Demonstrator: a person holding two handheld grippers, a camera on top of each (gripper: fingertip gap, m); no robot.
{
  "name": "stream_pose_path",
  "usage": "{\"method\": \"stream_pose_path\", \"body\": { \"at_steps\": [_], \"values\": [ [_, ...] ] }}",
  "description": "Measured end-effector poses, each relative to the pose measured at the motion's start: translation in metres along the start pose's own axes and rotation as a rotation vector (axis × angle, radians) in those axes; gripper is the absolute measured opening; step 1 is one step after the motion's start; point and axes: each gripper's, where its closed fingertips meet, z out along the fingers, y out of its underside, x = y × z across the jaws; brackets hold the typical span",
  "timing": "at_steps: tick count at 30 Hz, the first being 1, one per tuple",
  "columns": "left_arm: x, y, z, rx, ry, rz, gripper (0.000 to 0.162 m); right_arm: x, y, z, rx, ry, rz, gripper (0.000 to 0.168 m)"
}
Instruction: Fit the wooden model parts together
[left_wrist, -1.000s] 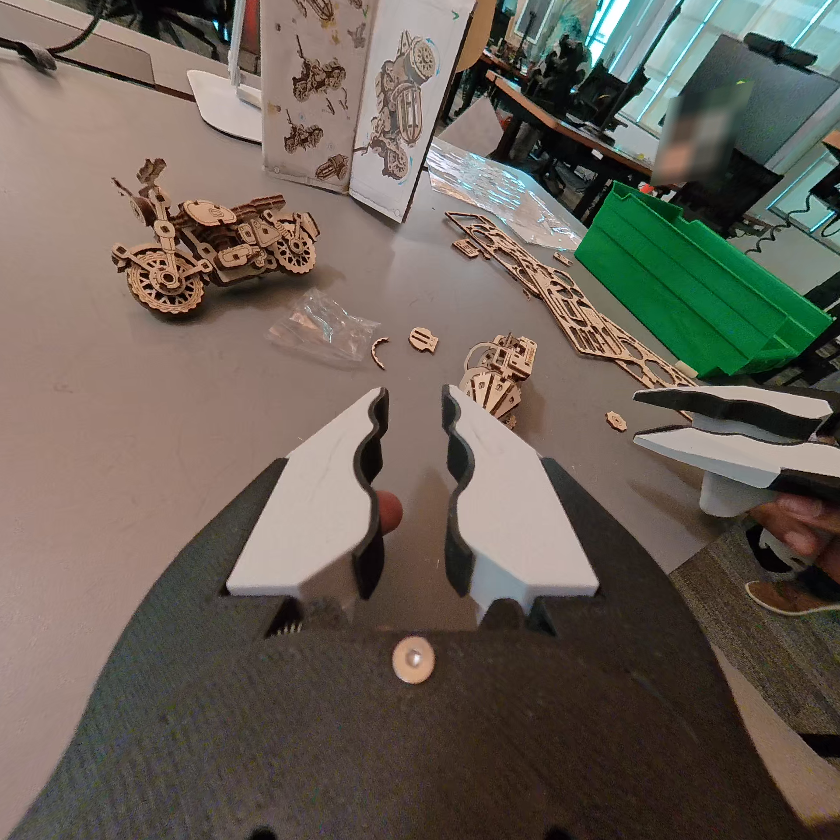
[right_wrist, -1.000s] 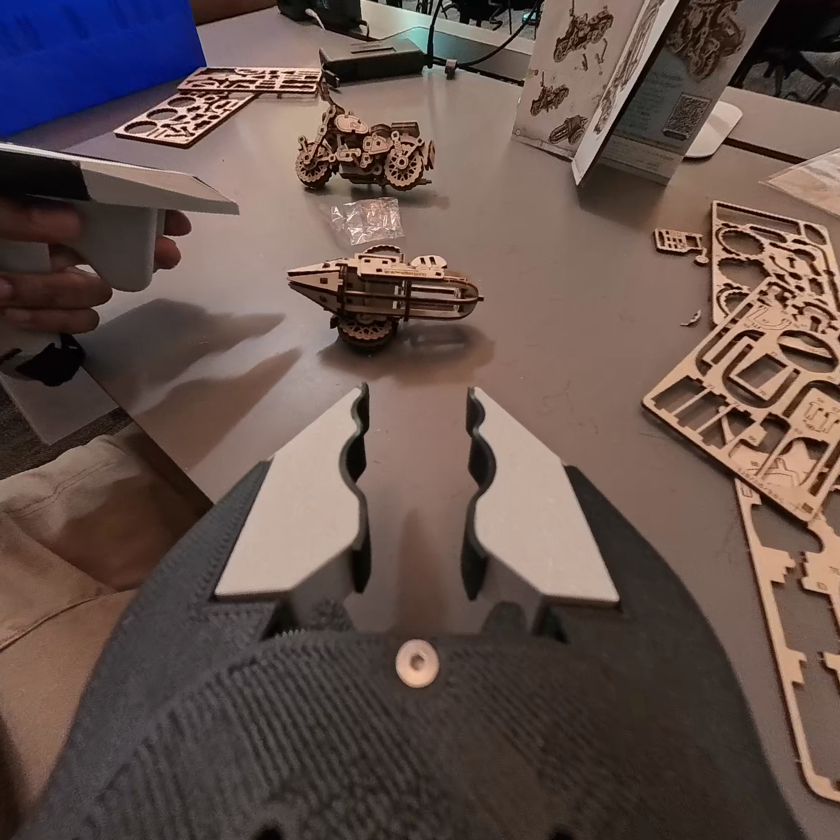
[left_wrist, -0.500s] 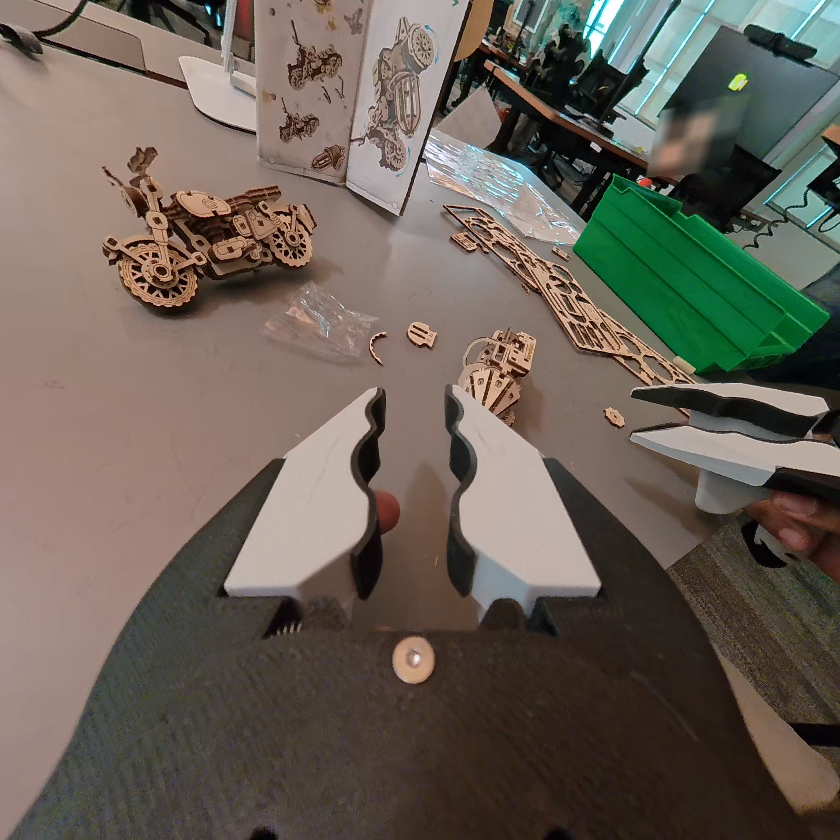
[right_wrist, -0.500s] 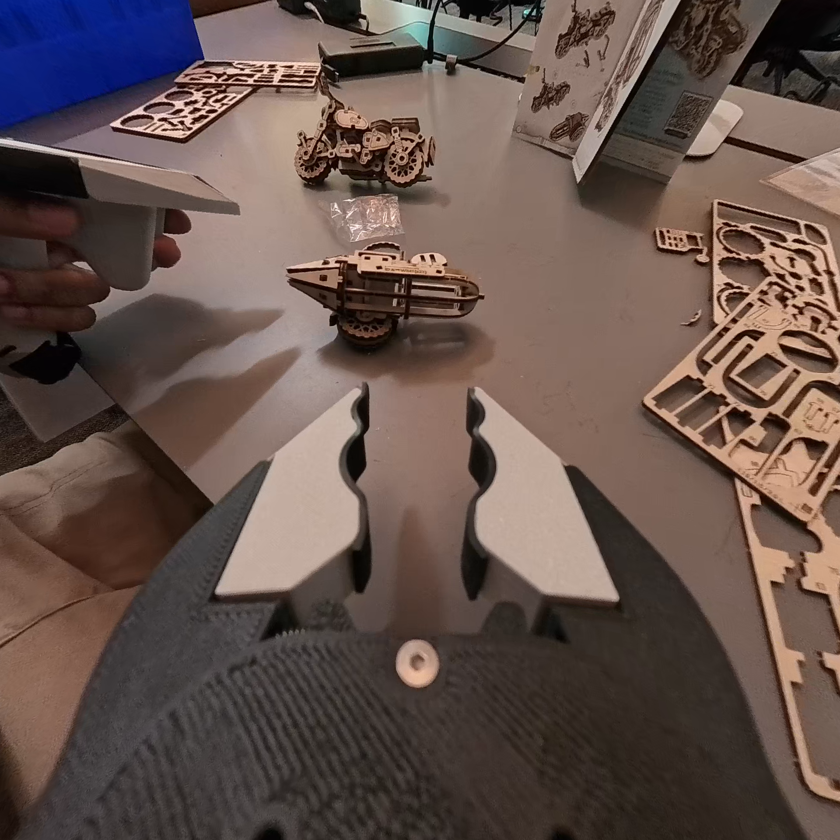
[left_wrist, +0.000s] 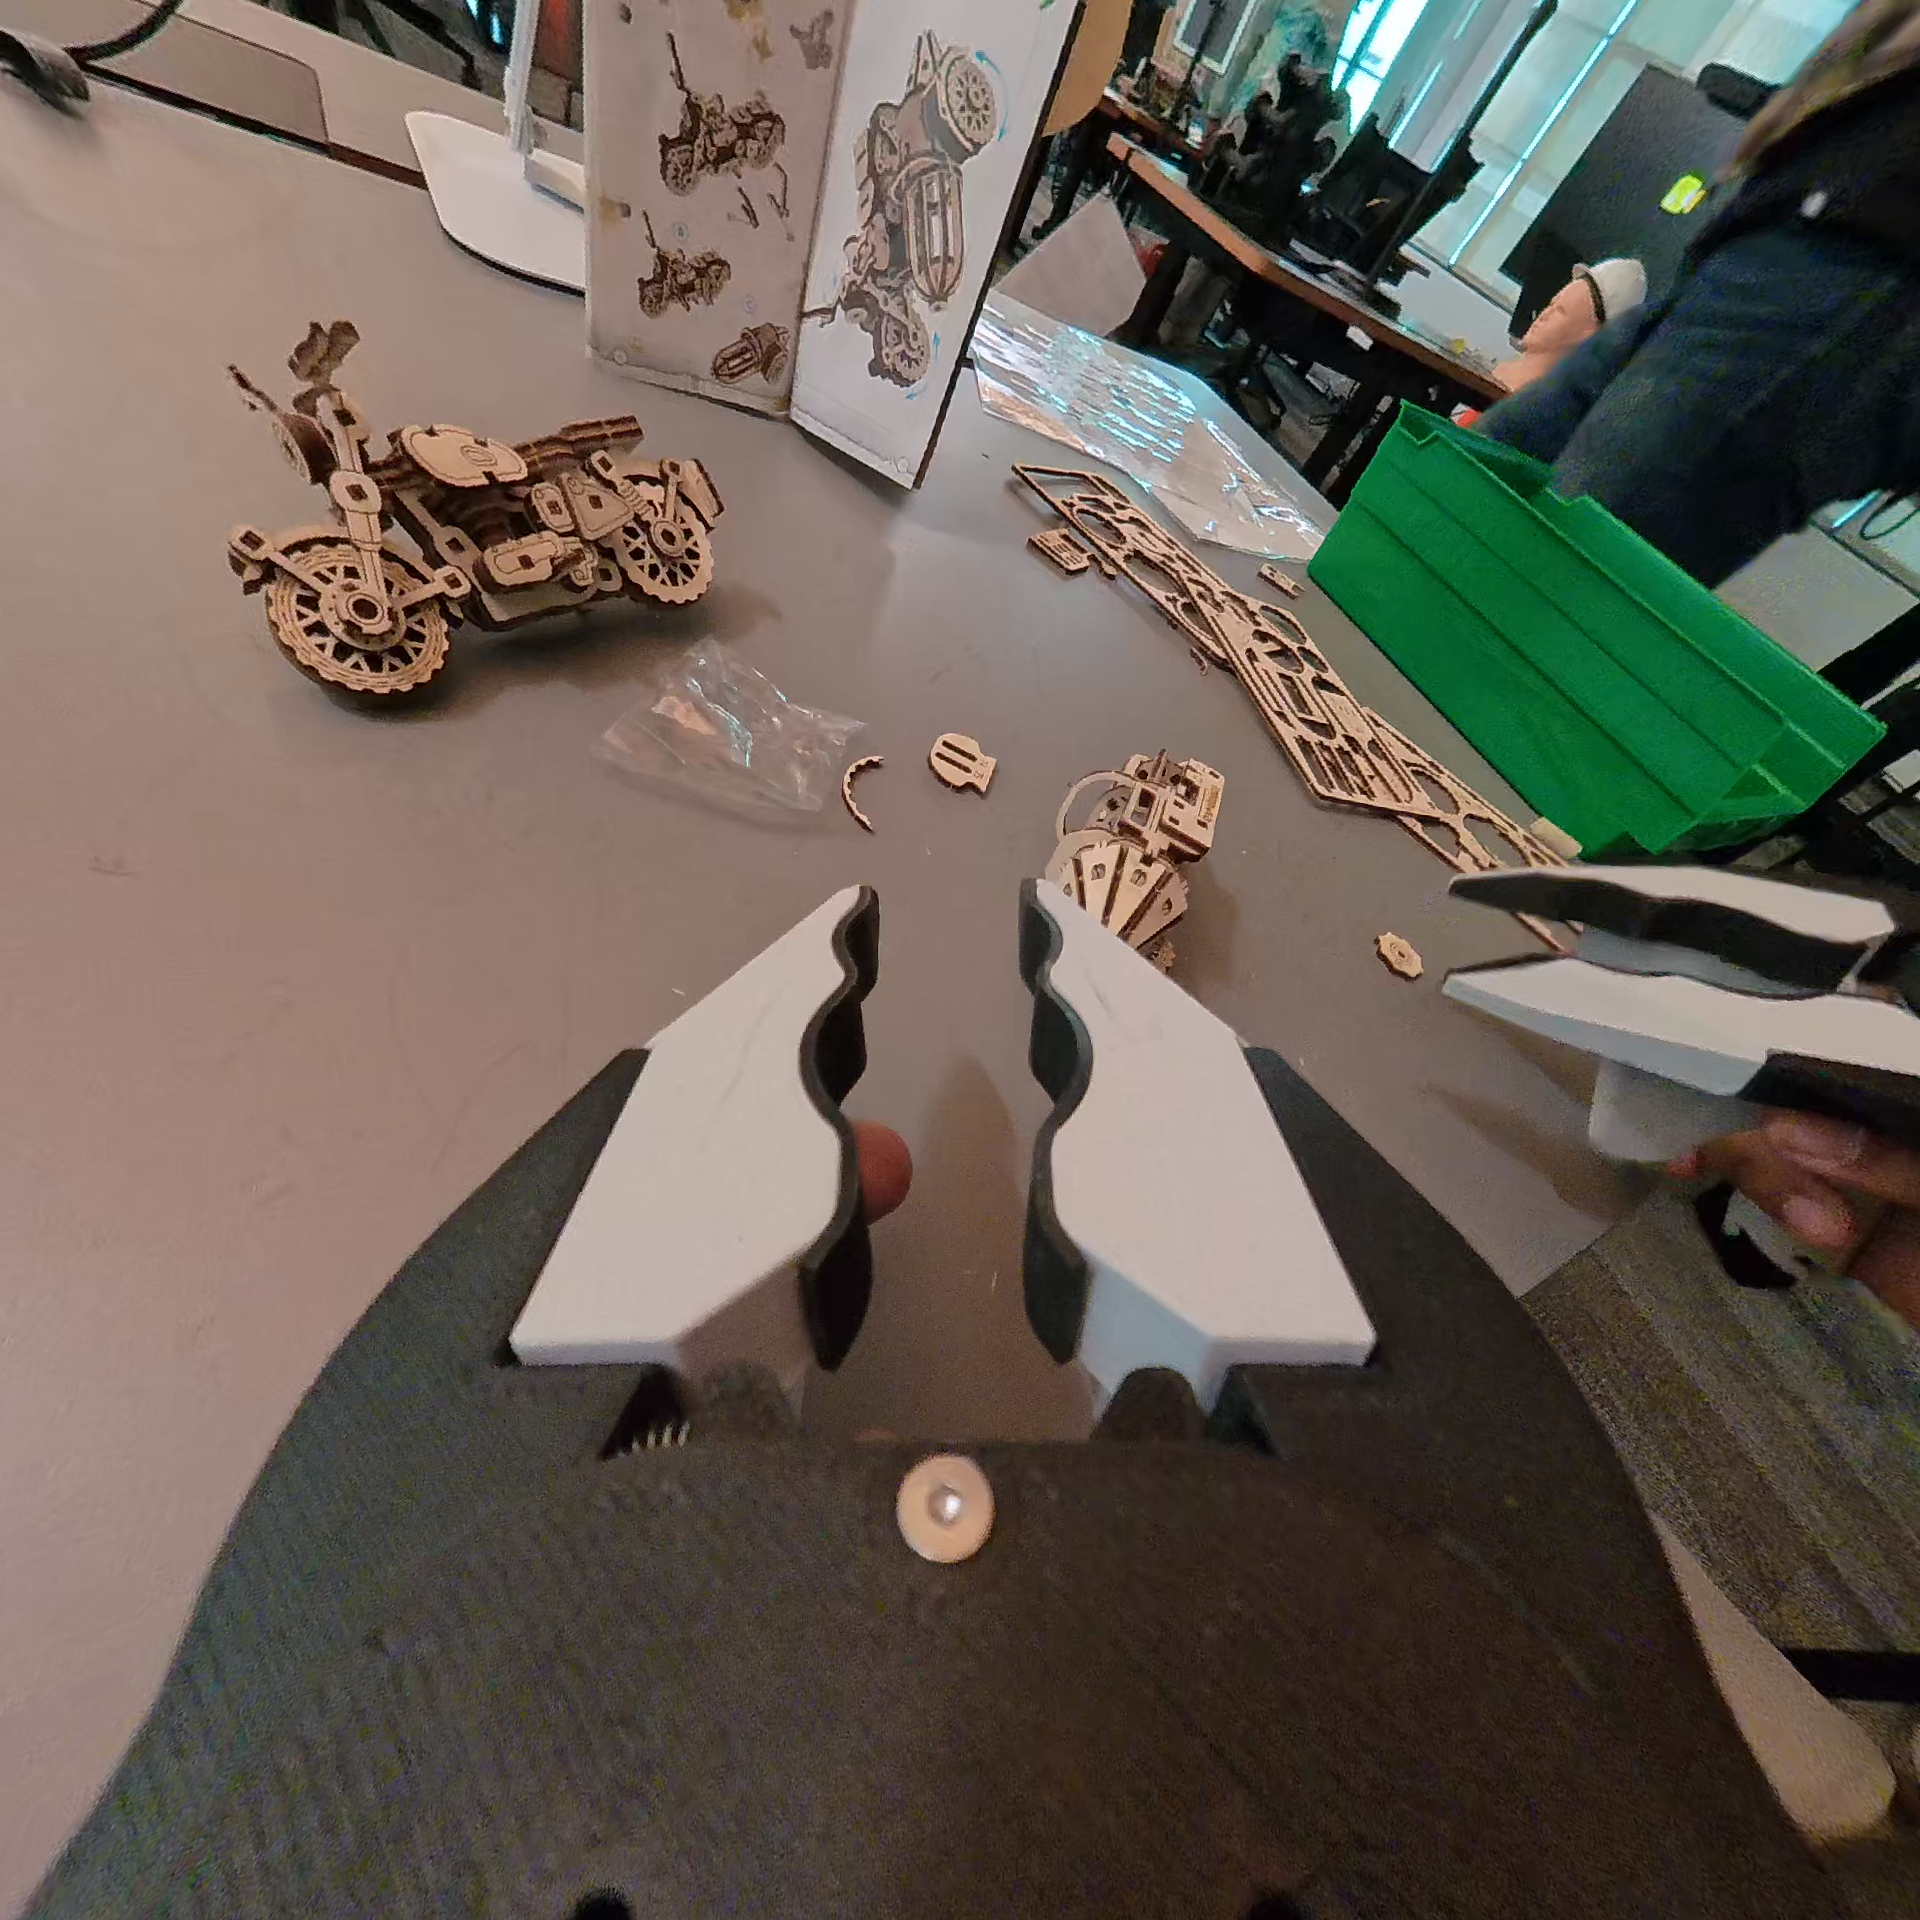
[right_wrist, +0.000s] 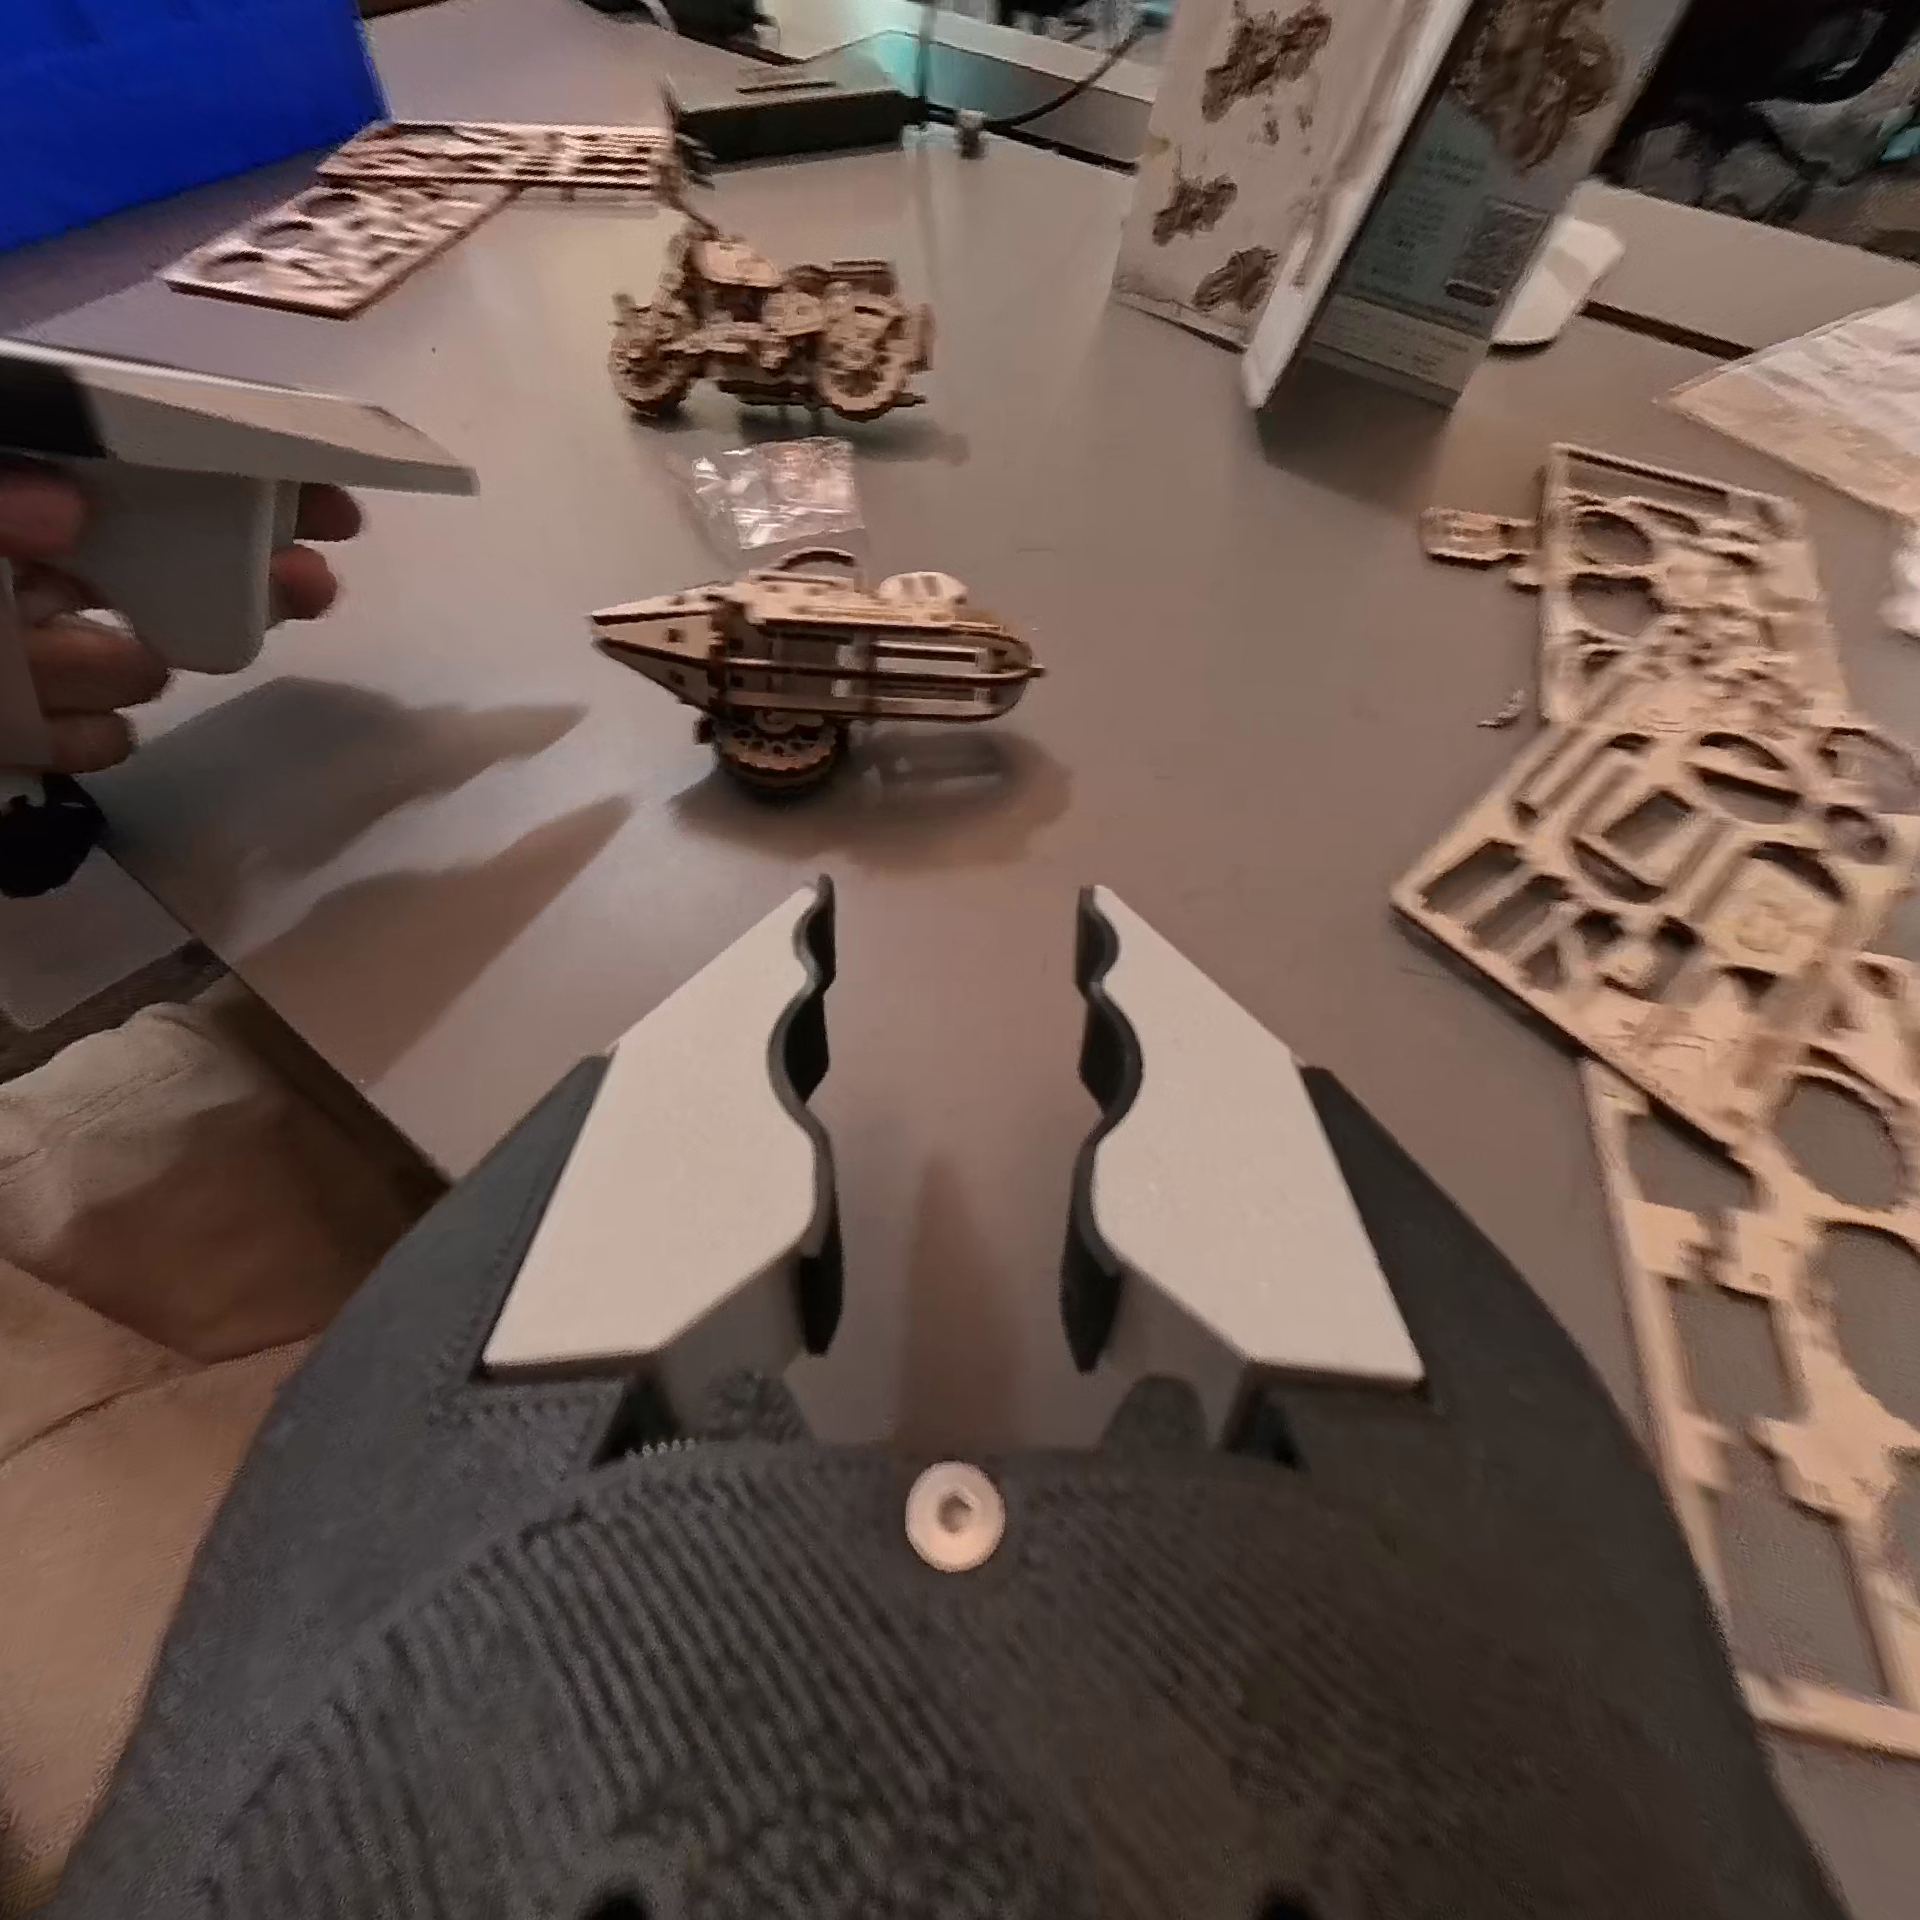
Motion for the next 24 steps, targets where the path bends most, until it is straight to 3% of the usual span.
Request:
{"method": "stream_pose_path", "body": {
  "at_steps": [4, 10, 15, 24],
  "values": [
    [0.004, 0.007, 0.001, -0.059, 0.024, -0.032, 0.026, 0.074, 0.0, -0.029, 0.002, 0.251, 0.015, 0.053],
    [0.004, 0.008, 0.003, -0.055, 0.04, -0.076, 0.026, 0.176, 0.059, -0.078, -0.183, 0.477, 0.081, 0.072],
    [0.008, 0.011, 0.004, -0.06, 0.052, -0.063, 0.028, 0.181, 0.063, -0.08, -0.132, 0.413, 0.226, 0.076],
    [0.011, 0.011, 0.003, -0.065, 0.07, -0.078, 0.029, 0.164, 0.064, -0.065, -0.182, 0.393, 0.118, 0.075]
  ]
}}
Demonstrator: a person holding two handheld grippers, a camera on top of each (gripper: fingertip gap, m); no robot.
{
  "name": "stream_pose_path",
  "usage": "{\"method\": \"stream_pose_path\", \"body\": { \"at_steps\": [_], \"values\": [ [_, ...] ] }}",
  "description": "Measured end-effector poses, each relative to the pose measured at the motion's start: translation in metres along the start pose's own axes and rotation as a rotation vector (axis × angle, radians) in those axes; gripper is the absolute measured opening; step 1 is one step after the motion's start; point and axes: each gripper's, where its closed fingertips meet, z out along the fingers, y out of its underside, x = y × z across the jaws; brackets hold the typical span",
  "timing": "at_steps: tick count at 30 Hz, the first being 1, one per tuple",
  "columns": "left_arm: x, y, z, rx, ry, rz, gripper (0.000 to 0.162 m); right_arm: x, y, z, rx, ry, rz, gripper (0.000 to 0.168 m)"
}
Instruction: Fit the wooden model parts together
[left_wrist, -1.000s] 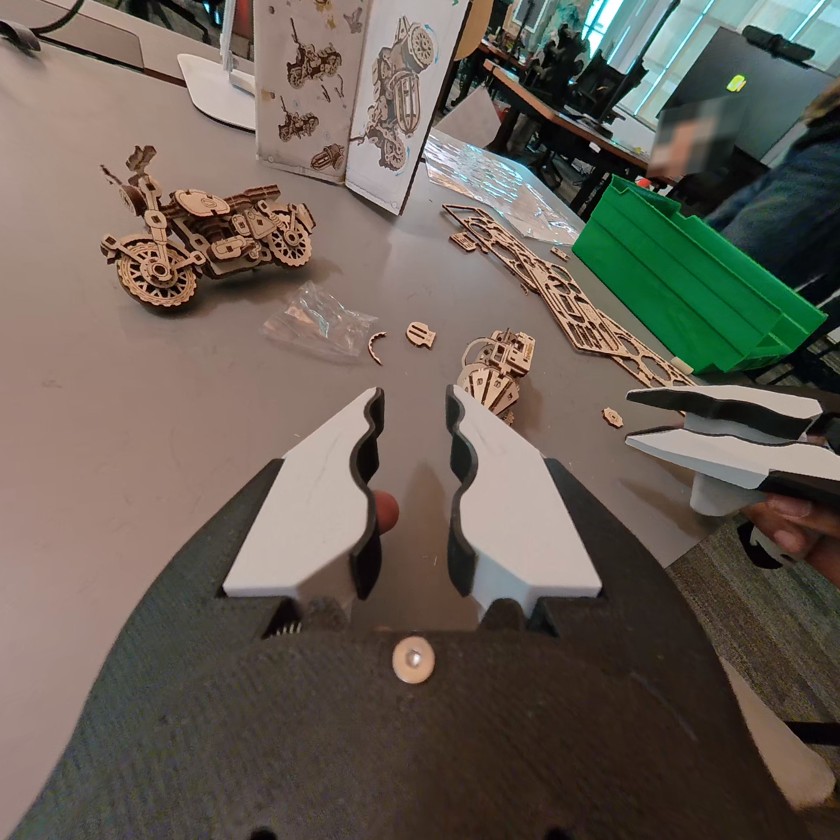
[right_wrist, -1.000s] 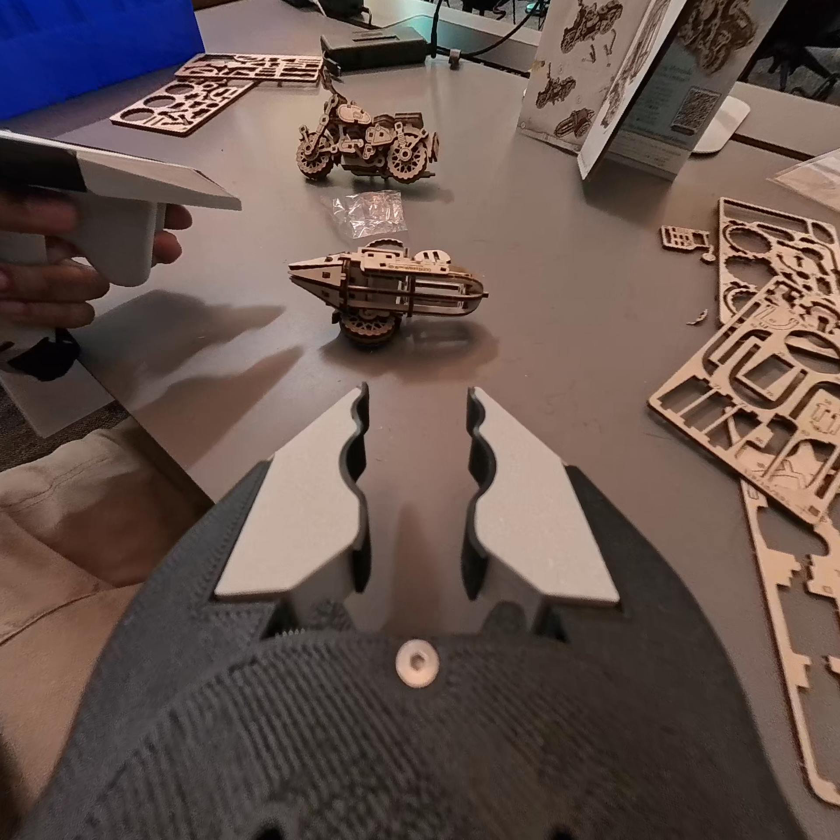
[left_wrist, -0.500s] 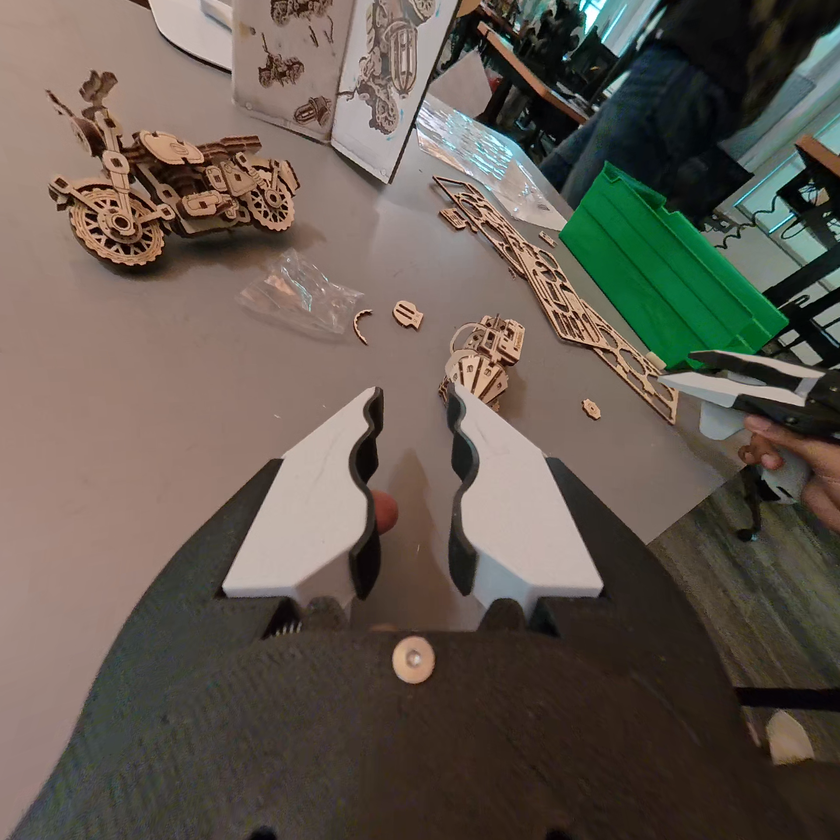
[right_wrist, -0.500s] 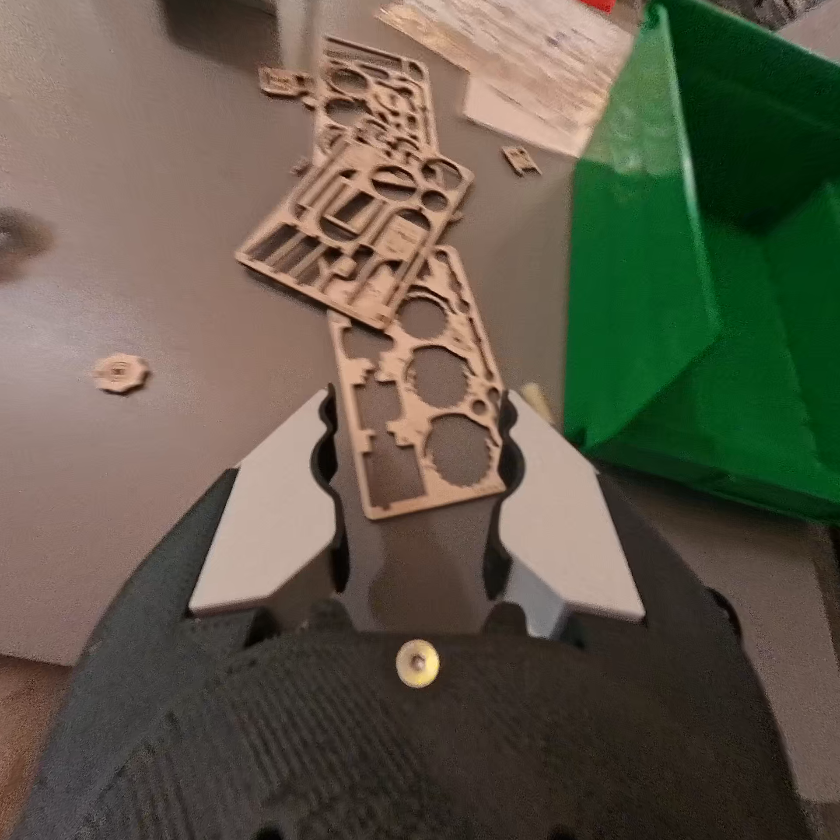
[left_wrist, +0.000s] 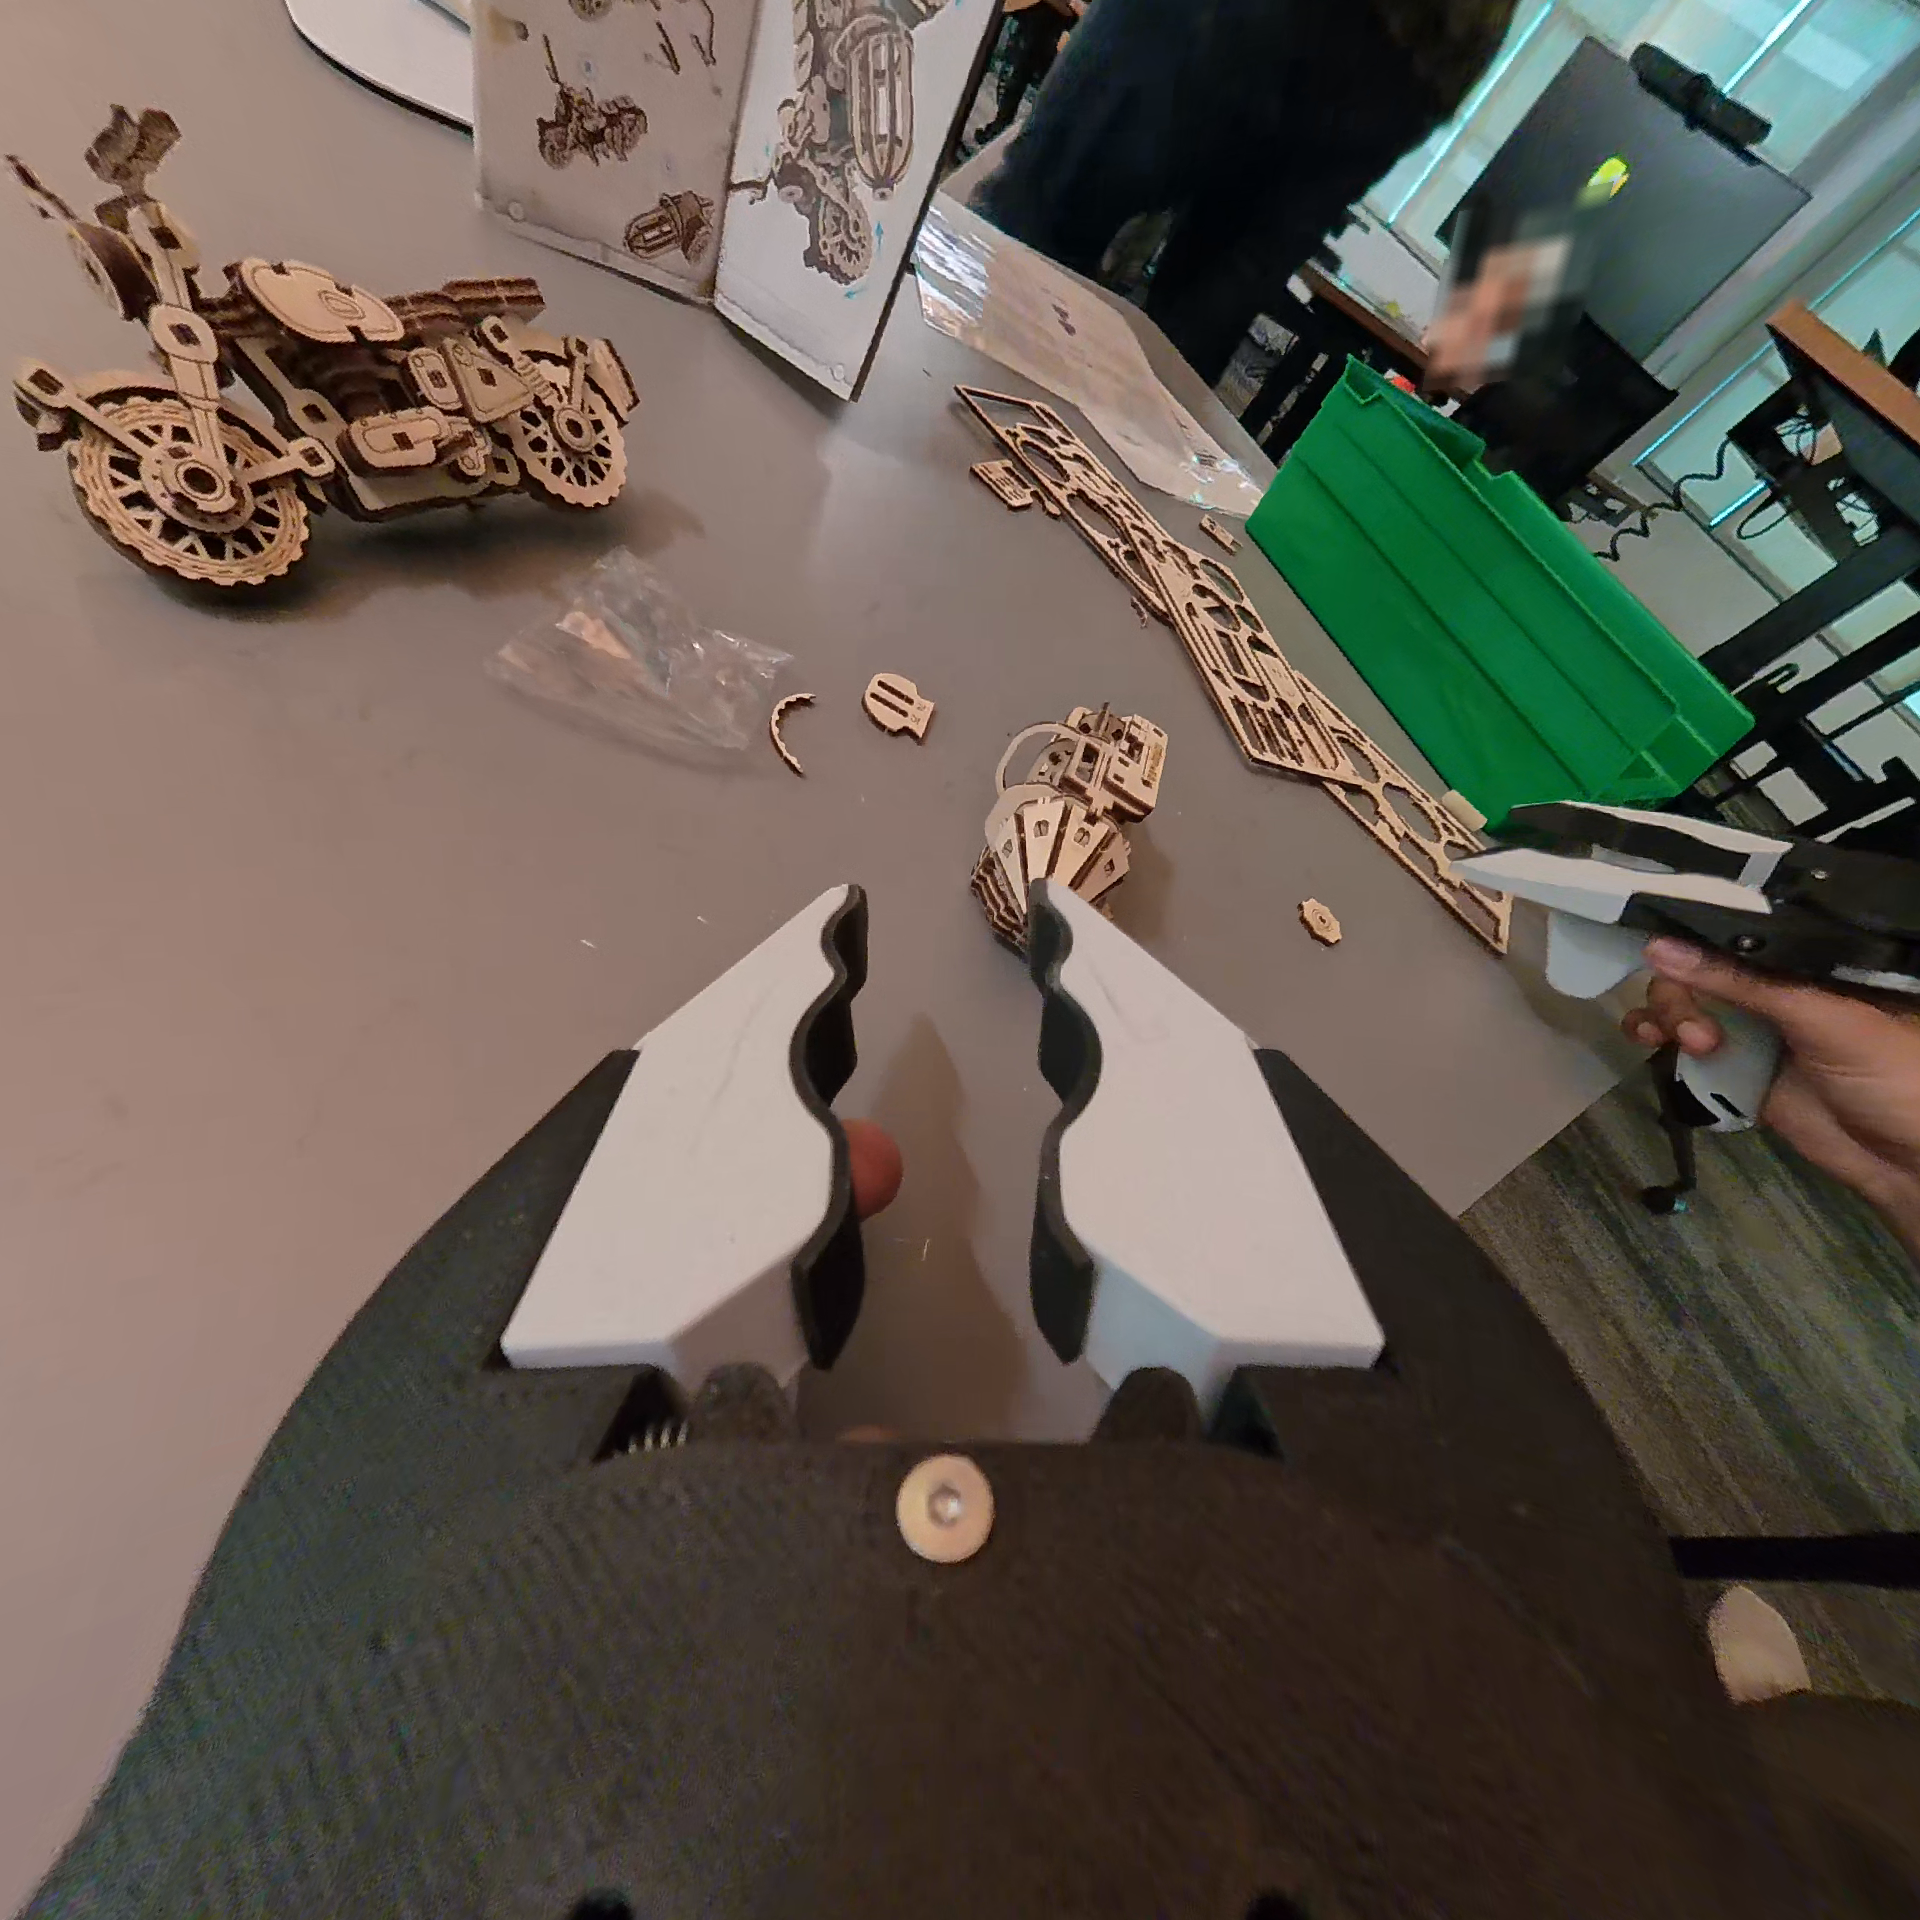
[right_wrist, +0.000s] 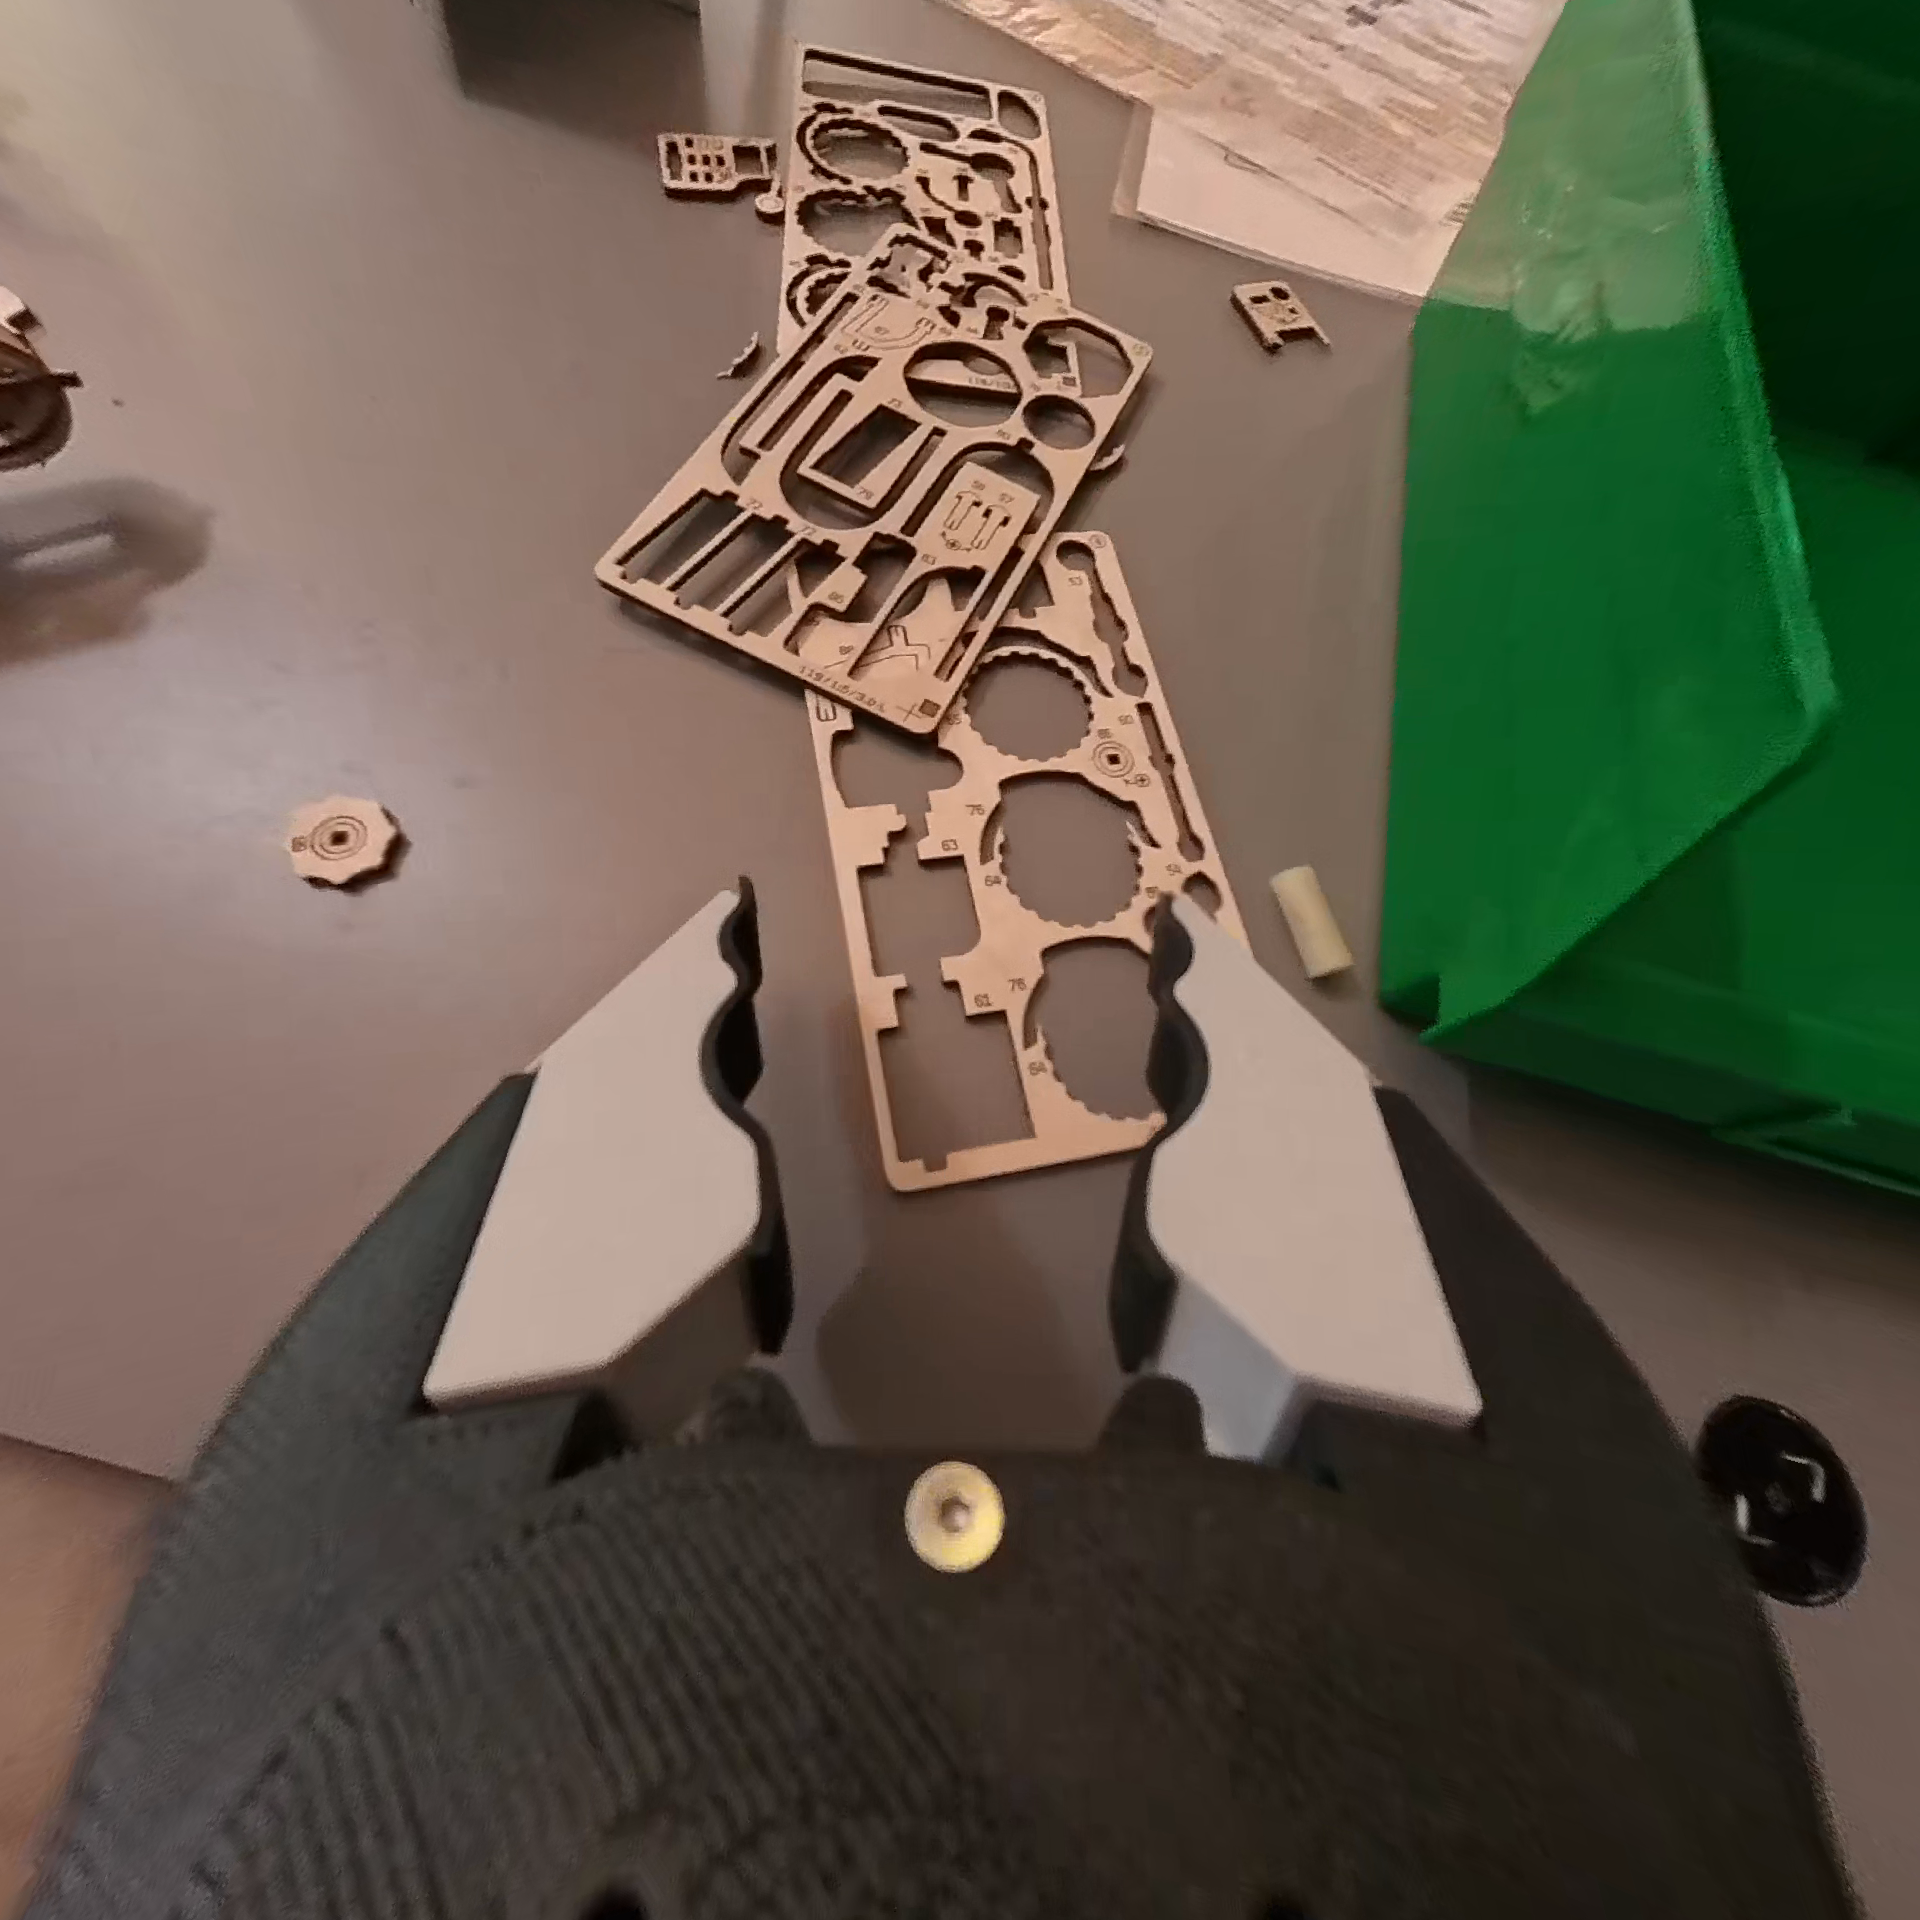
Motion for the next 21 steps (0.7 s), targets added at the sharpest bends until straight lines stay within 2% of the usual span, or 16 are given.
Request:
{"method": "stream_pose_path", "body": {
  "at_steps": [12, 21],
  "values": [
    [0.011, 0.001, -0.003, -0.003, 0.047, 0.012, 0.031, -0.013, -0.004, -0.002, 0.016, -0.032, 0.021, 0.074],
    [0.035, -0.014, 0.006, 0.029, 0.232, -0.002, 0.037, 0.009, -0.006, 0.009, 0.044, 0.038, -0.051, 0.076]
  ]
}}
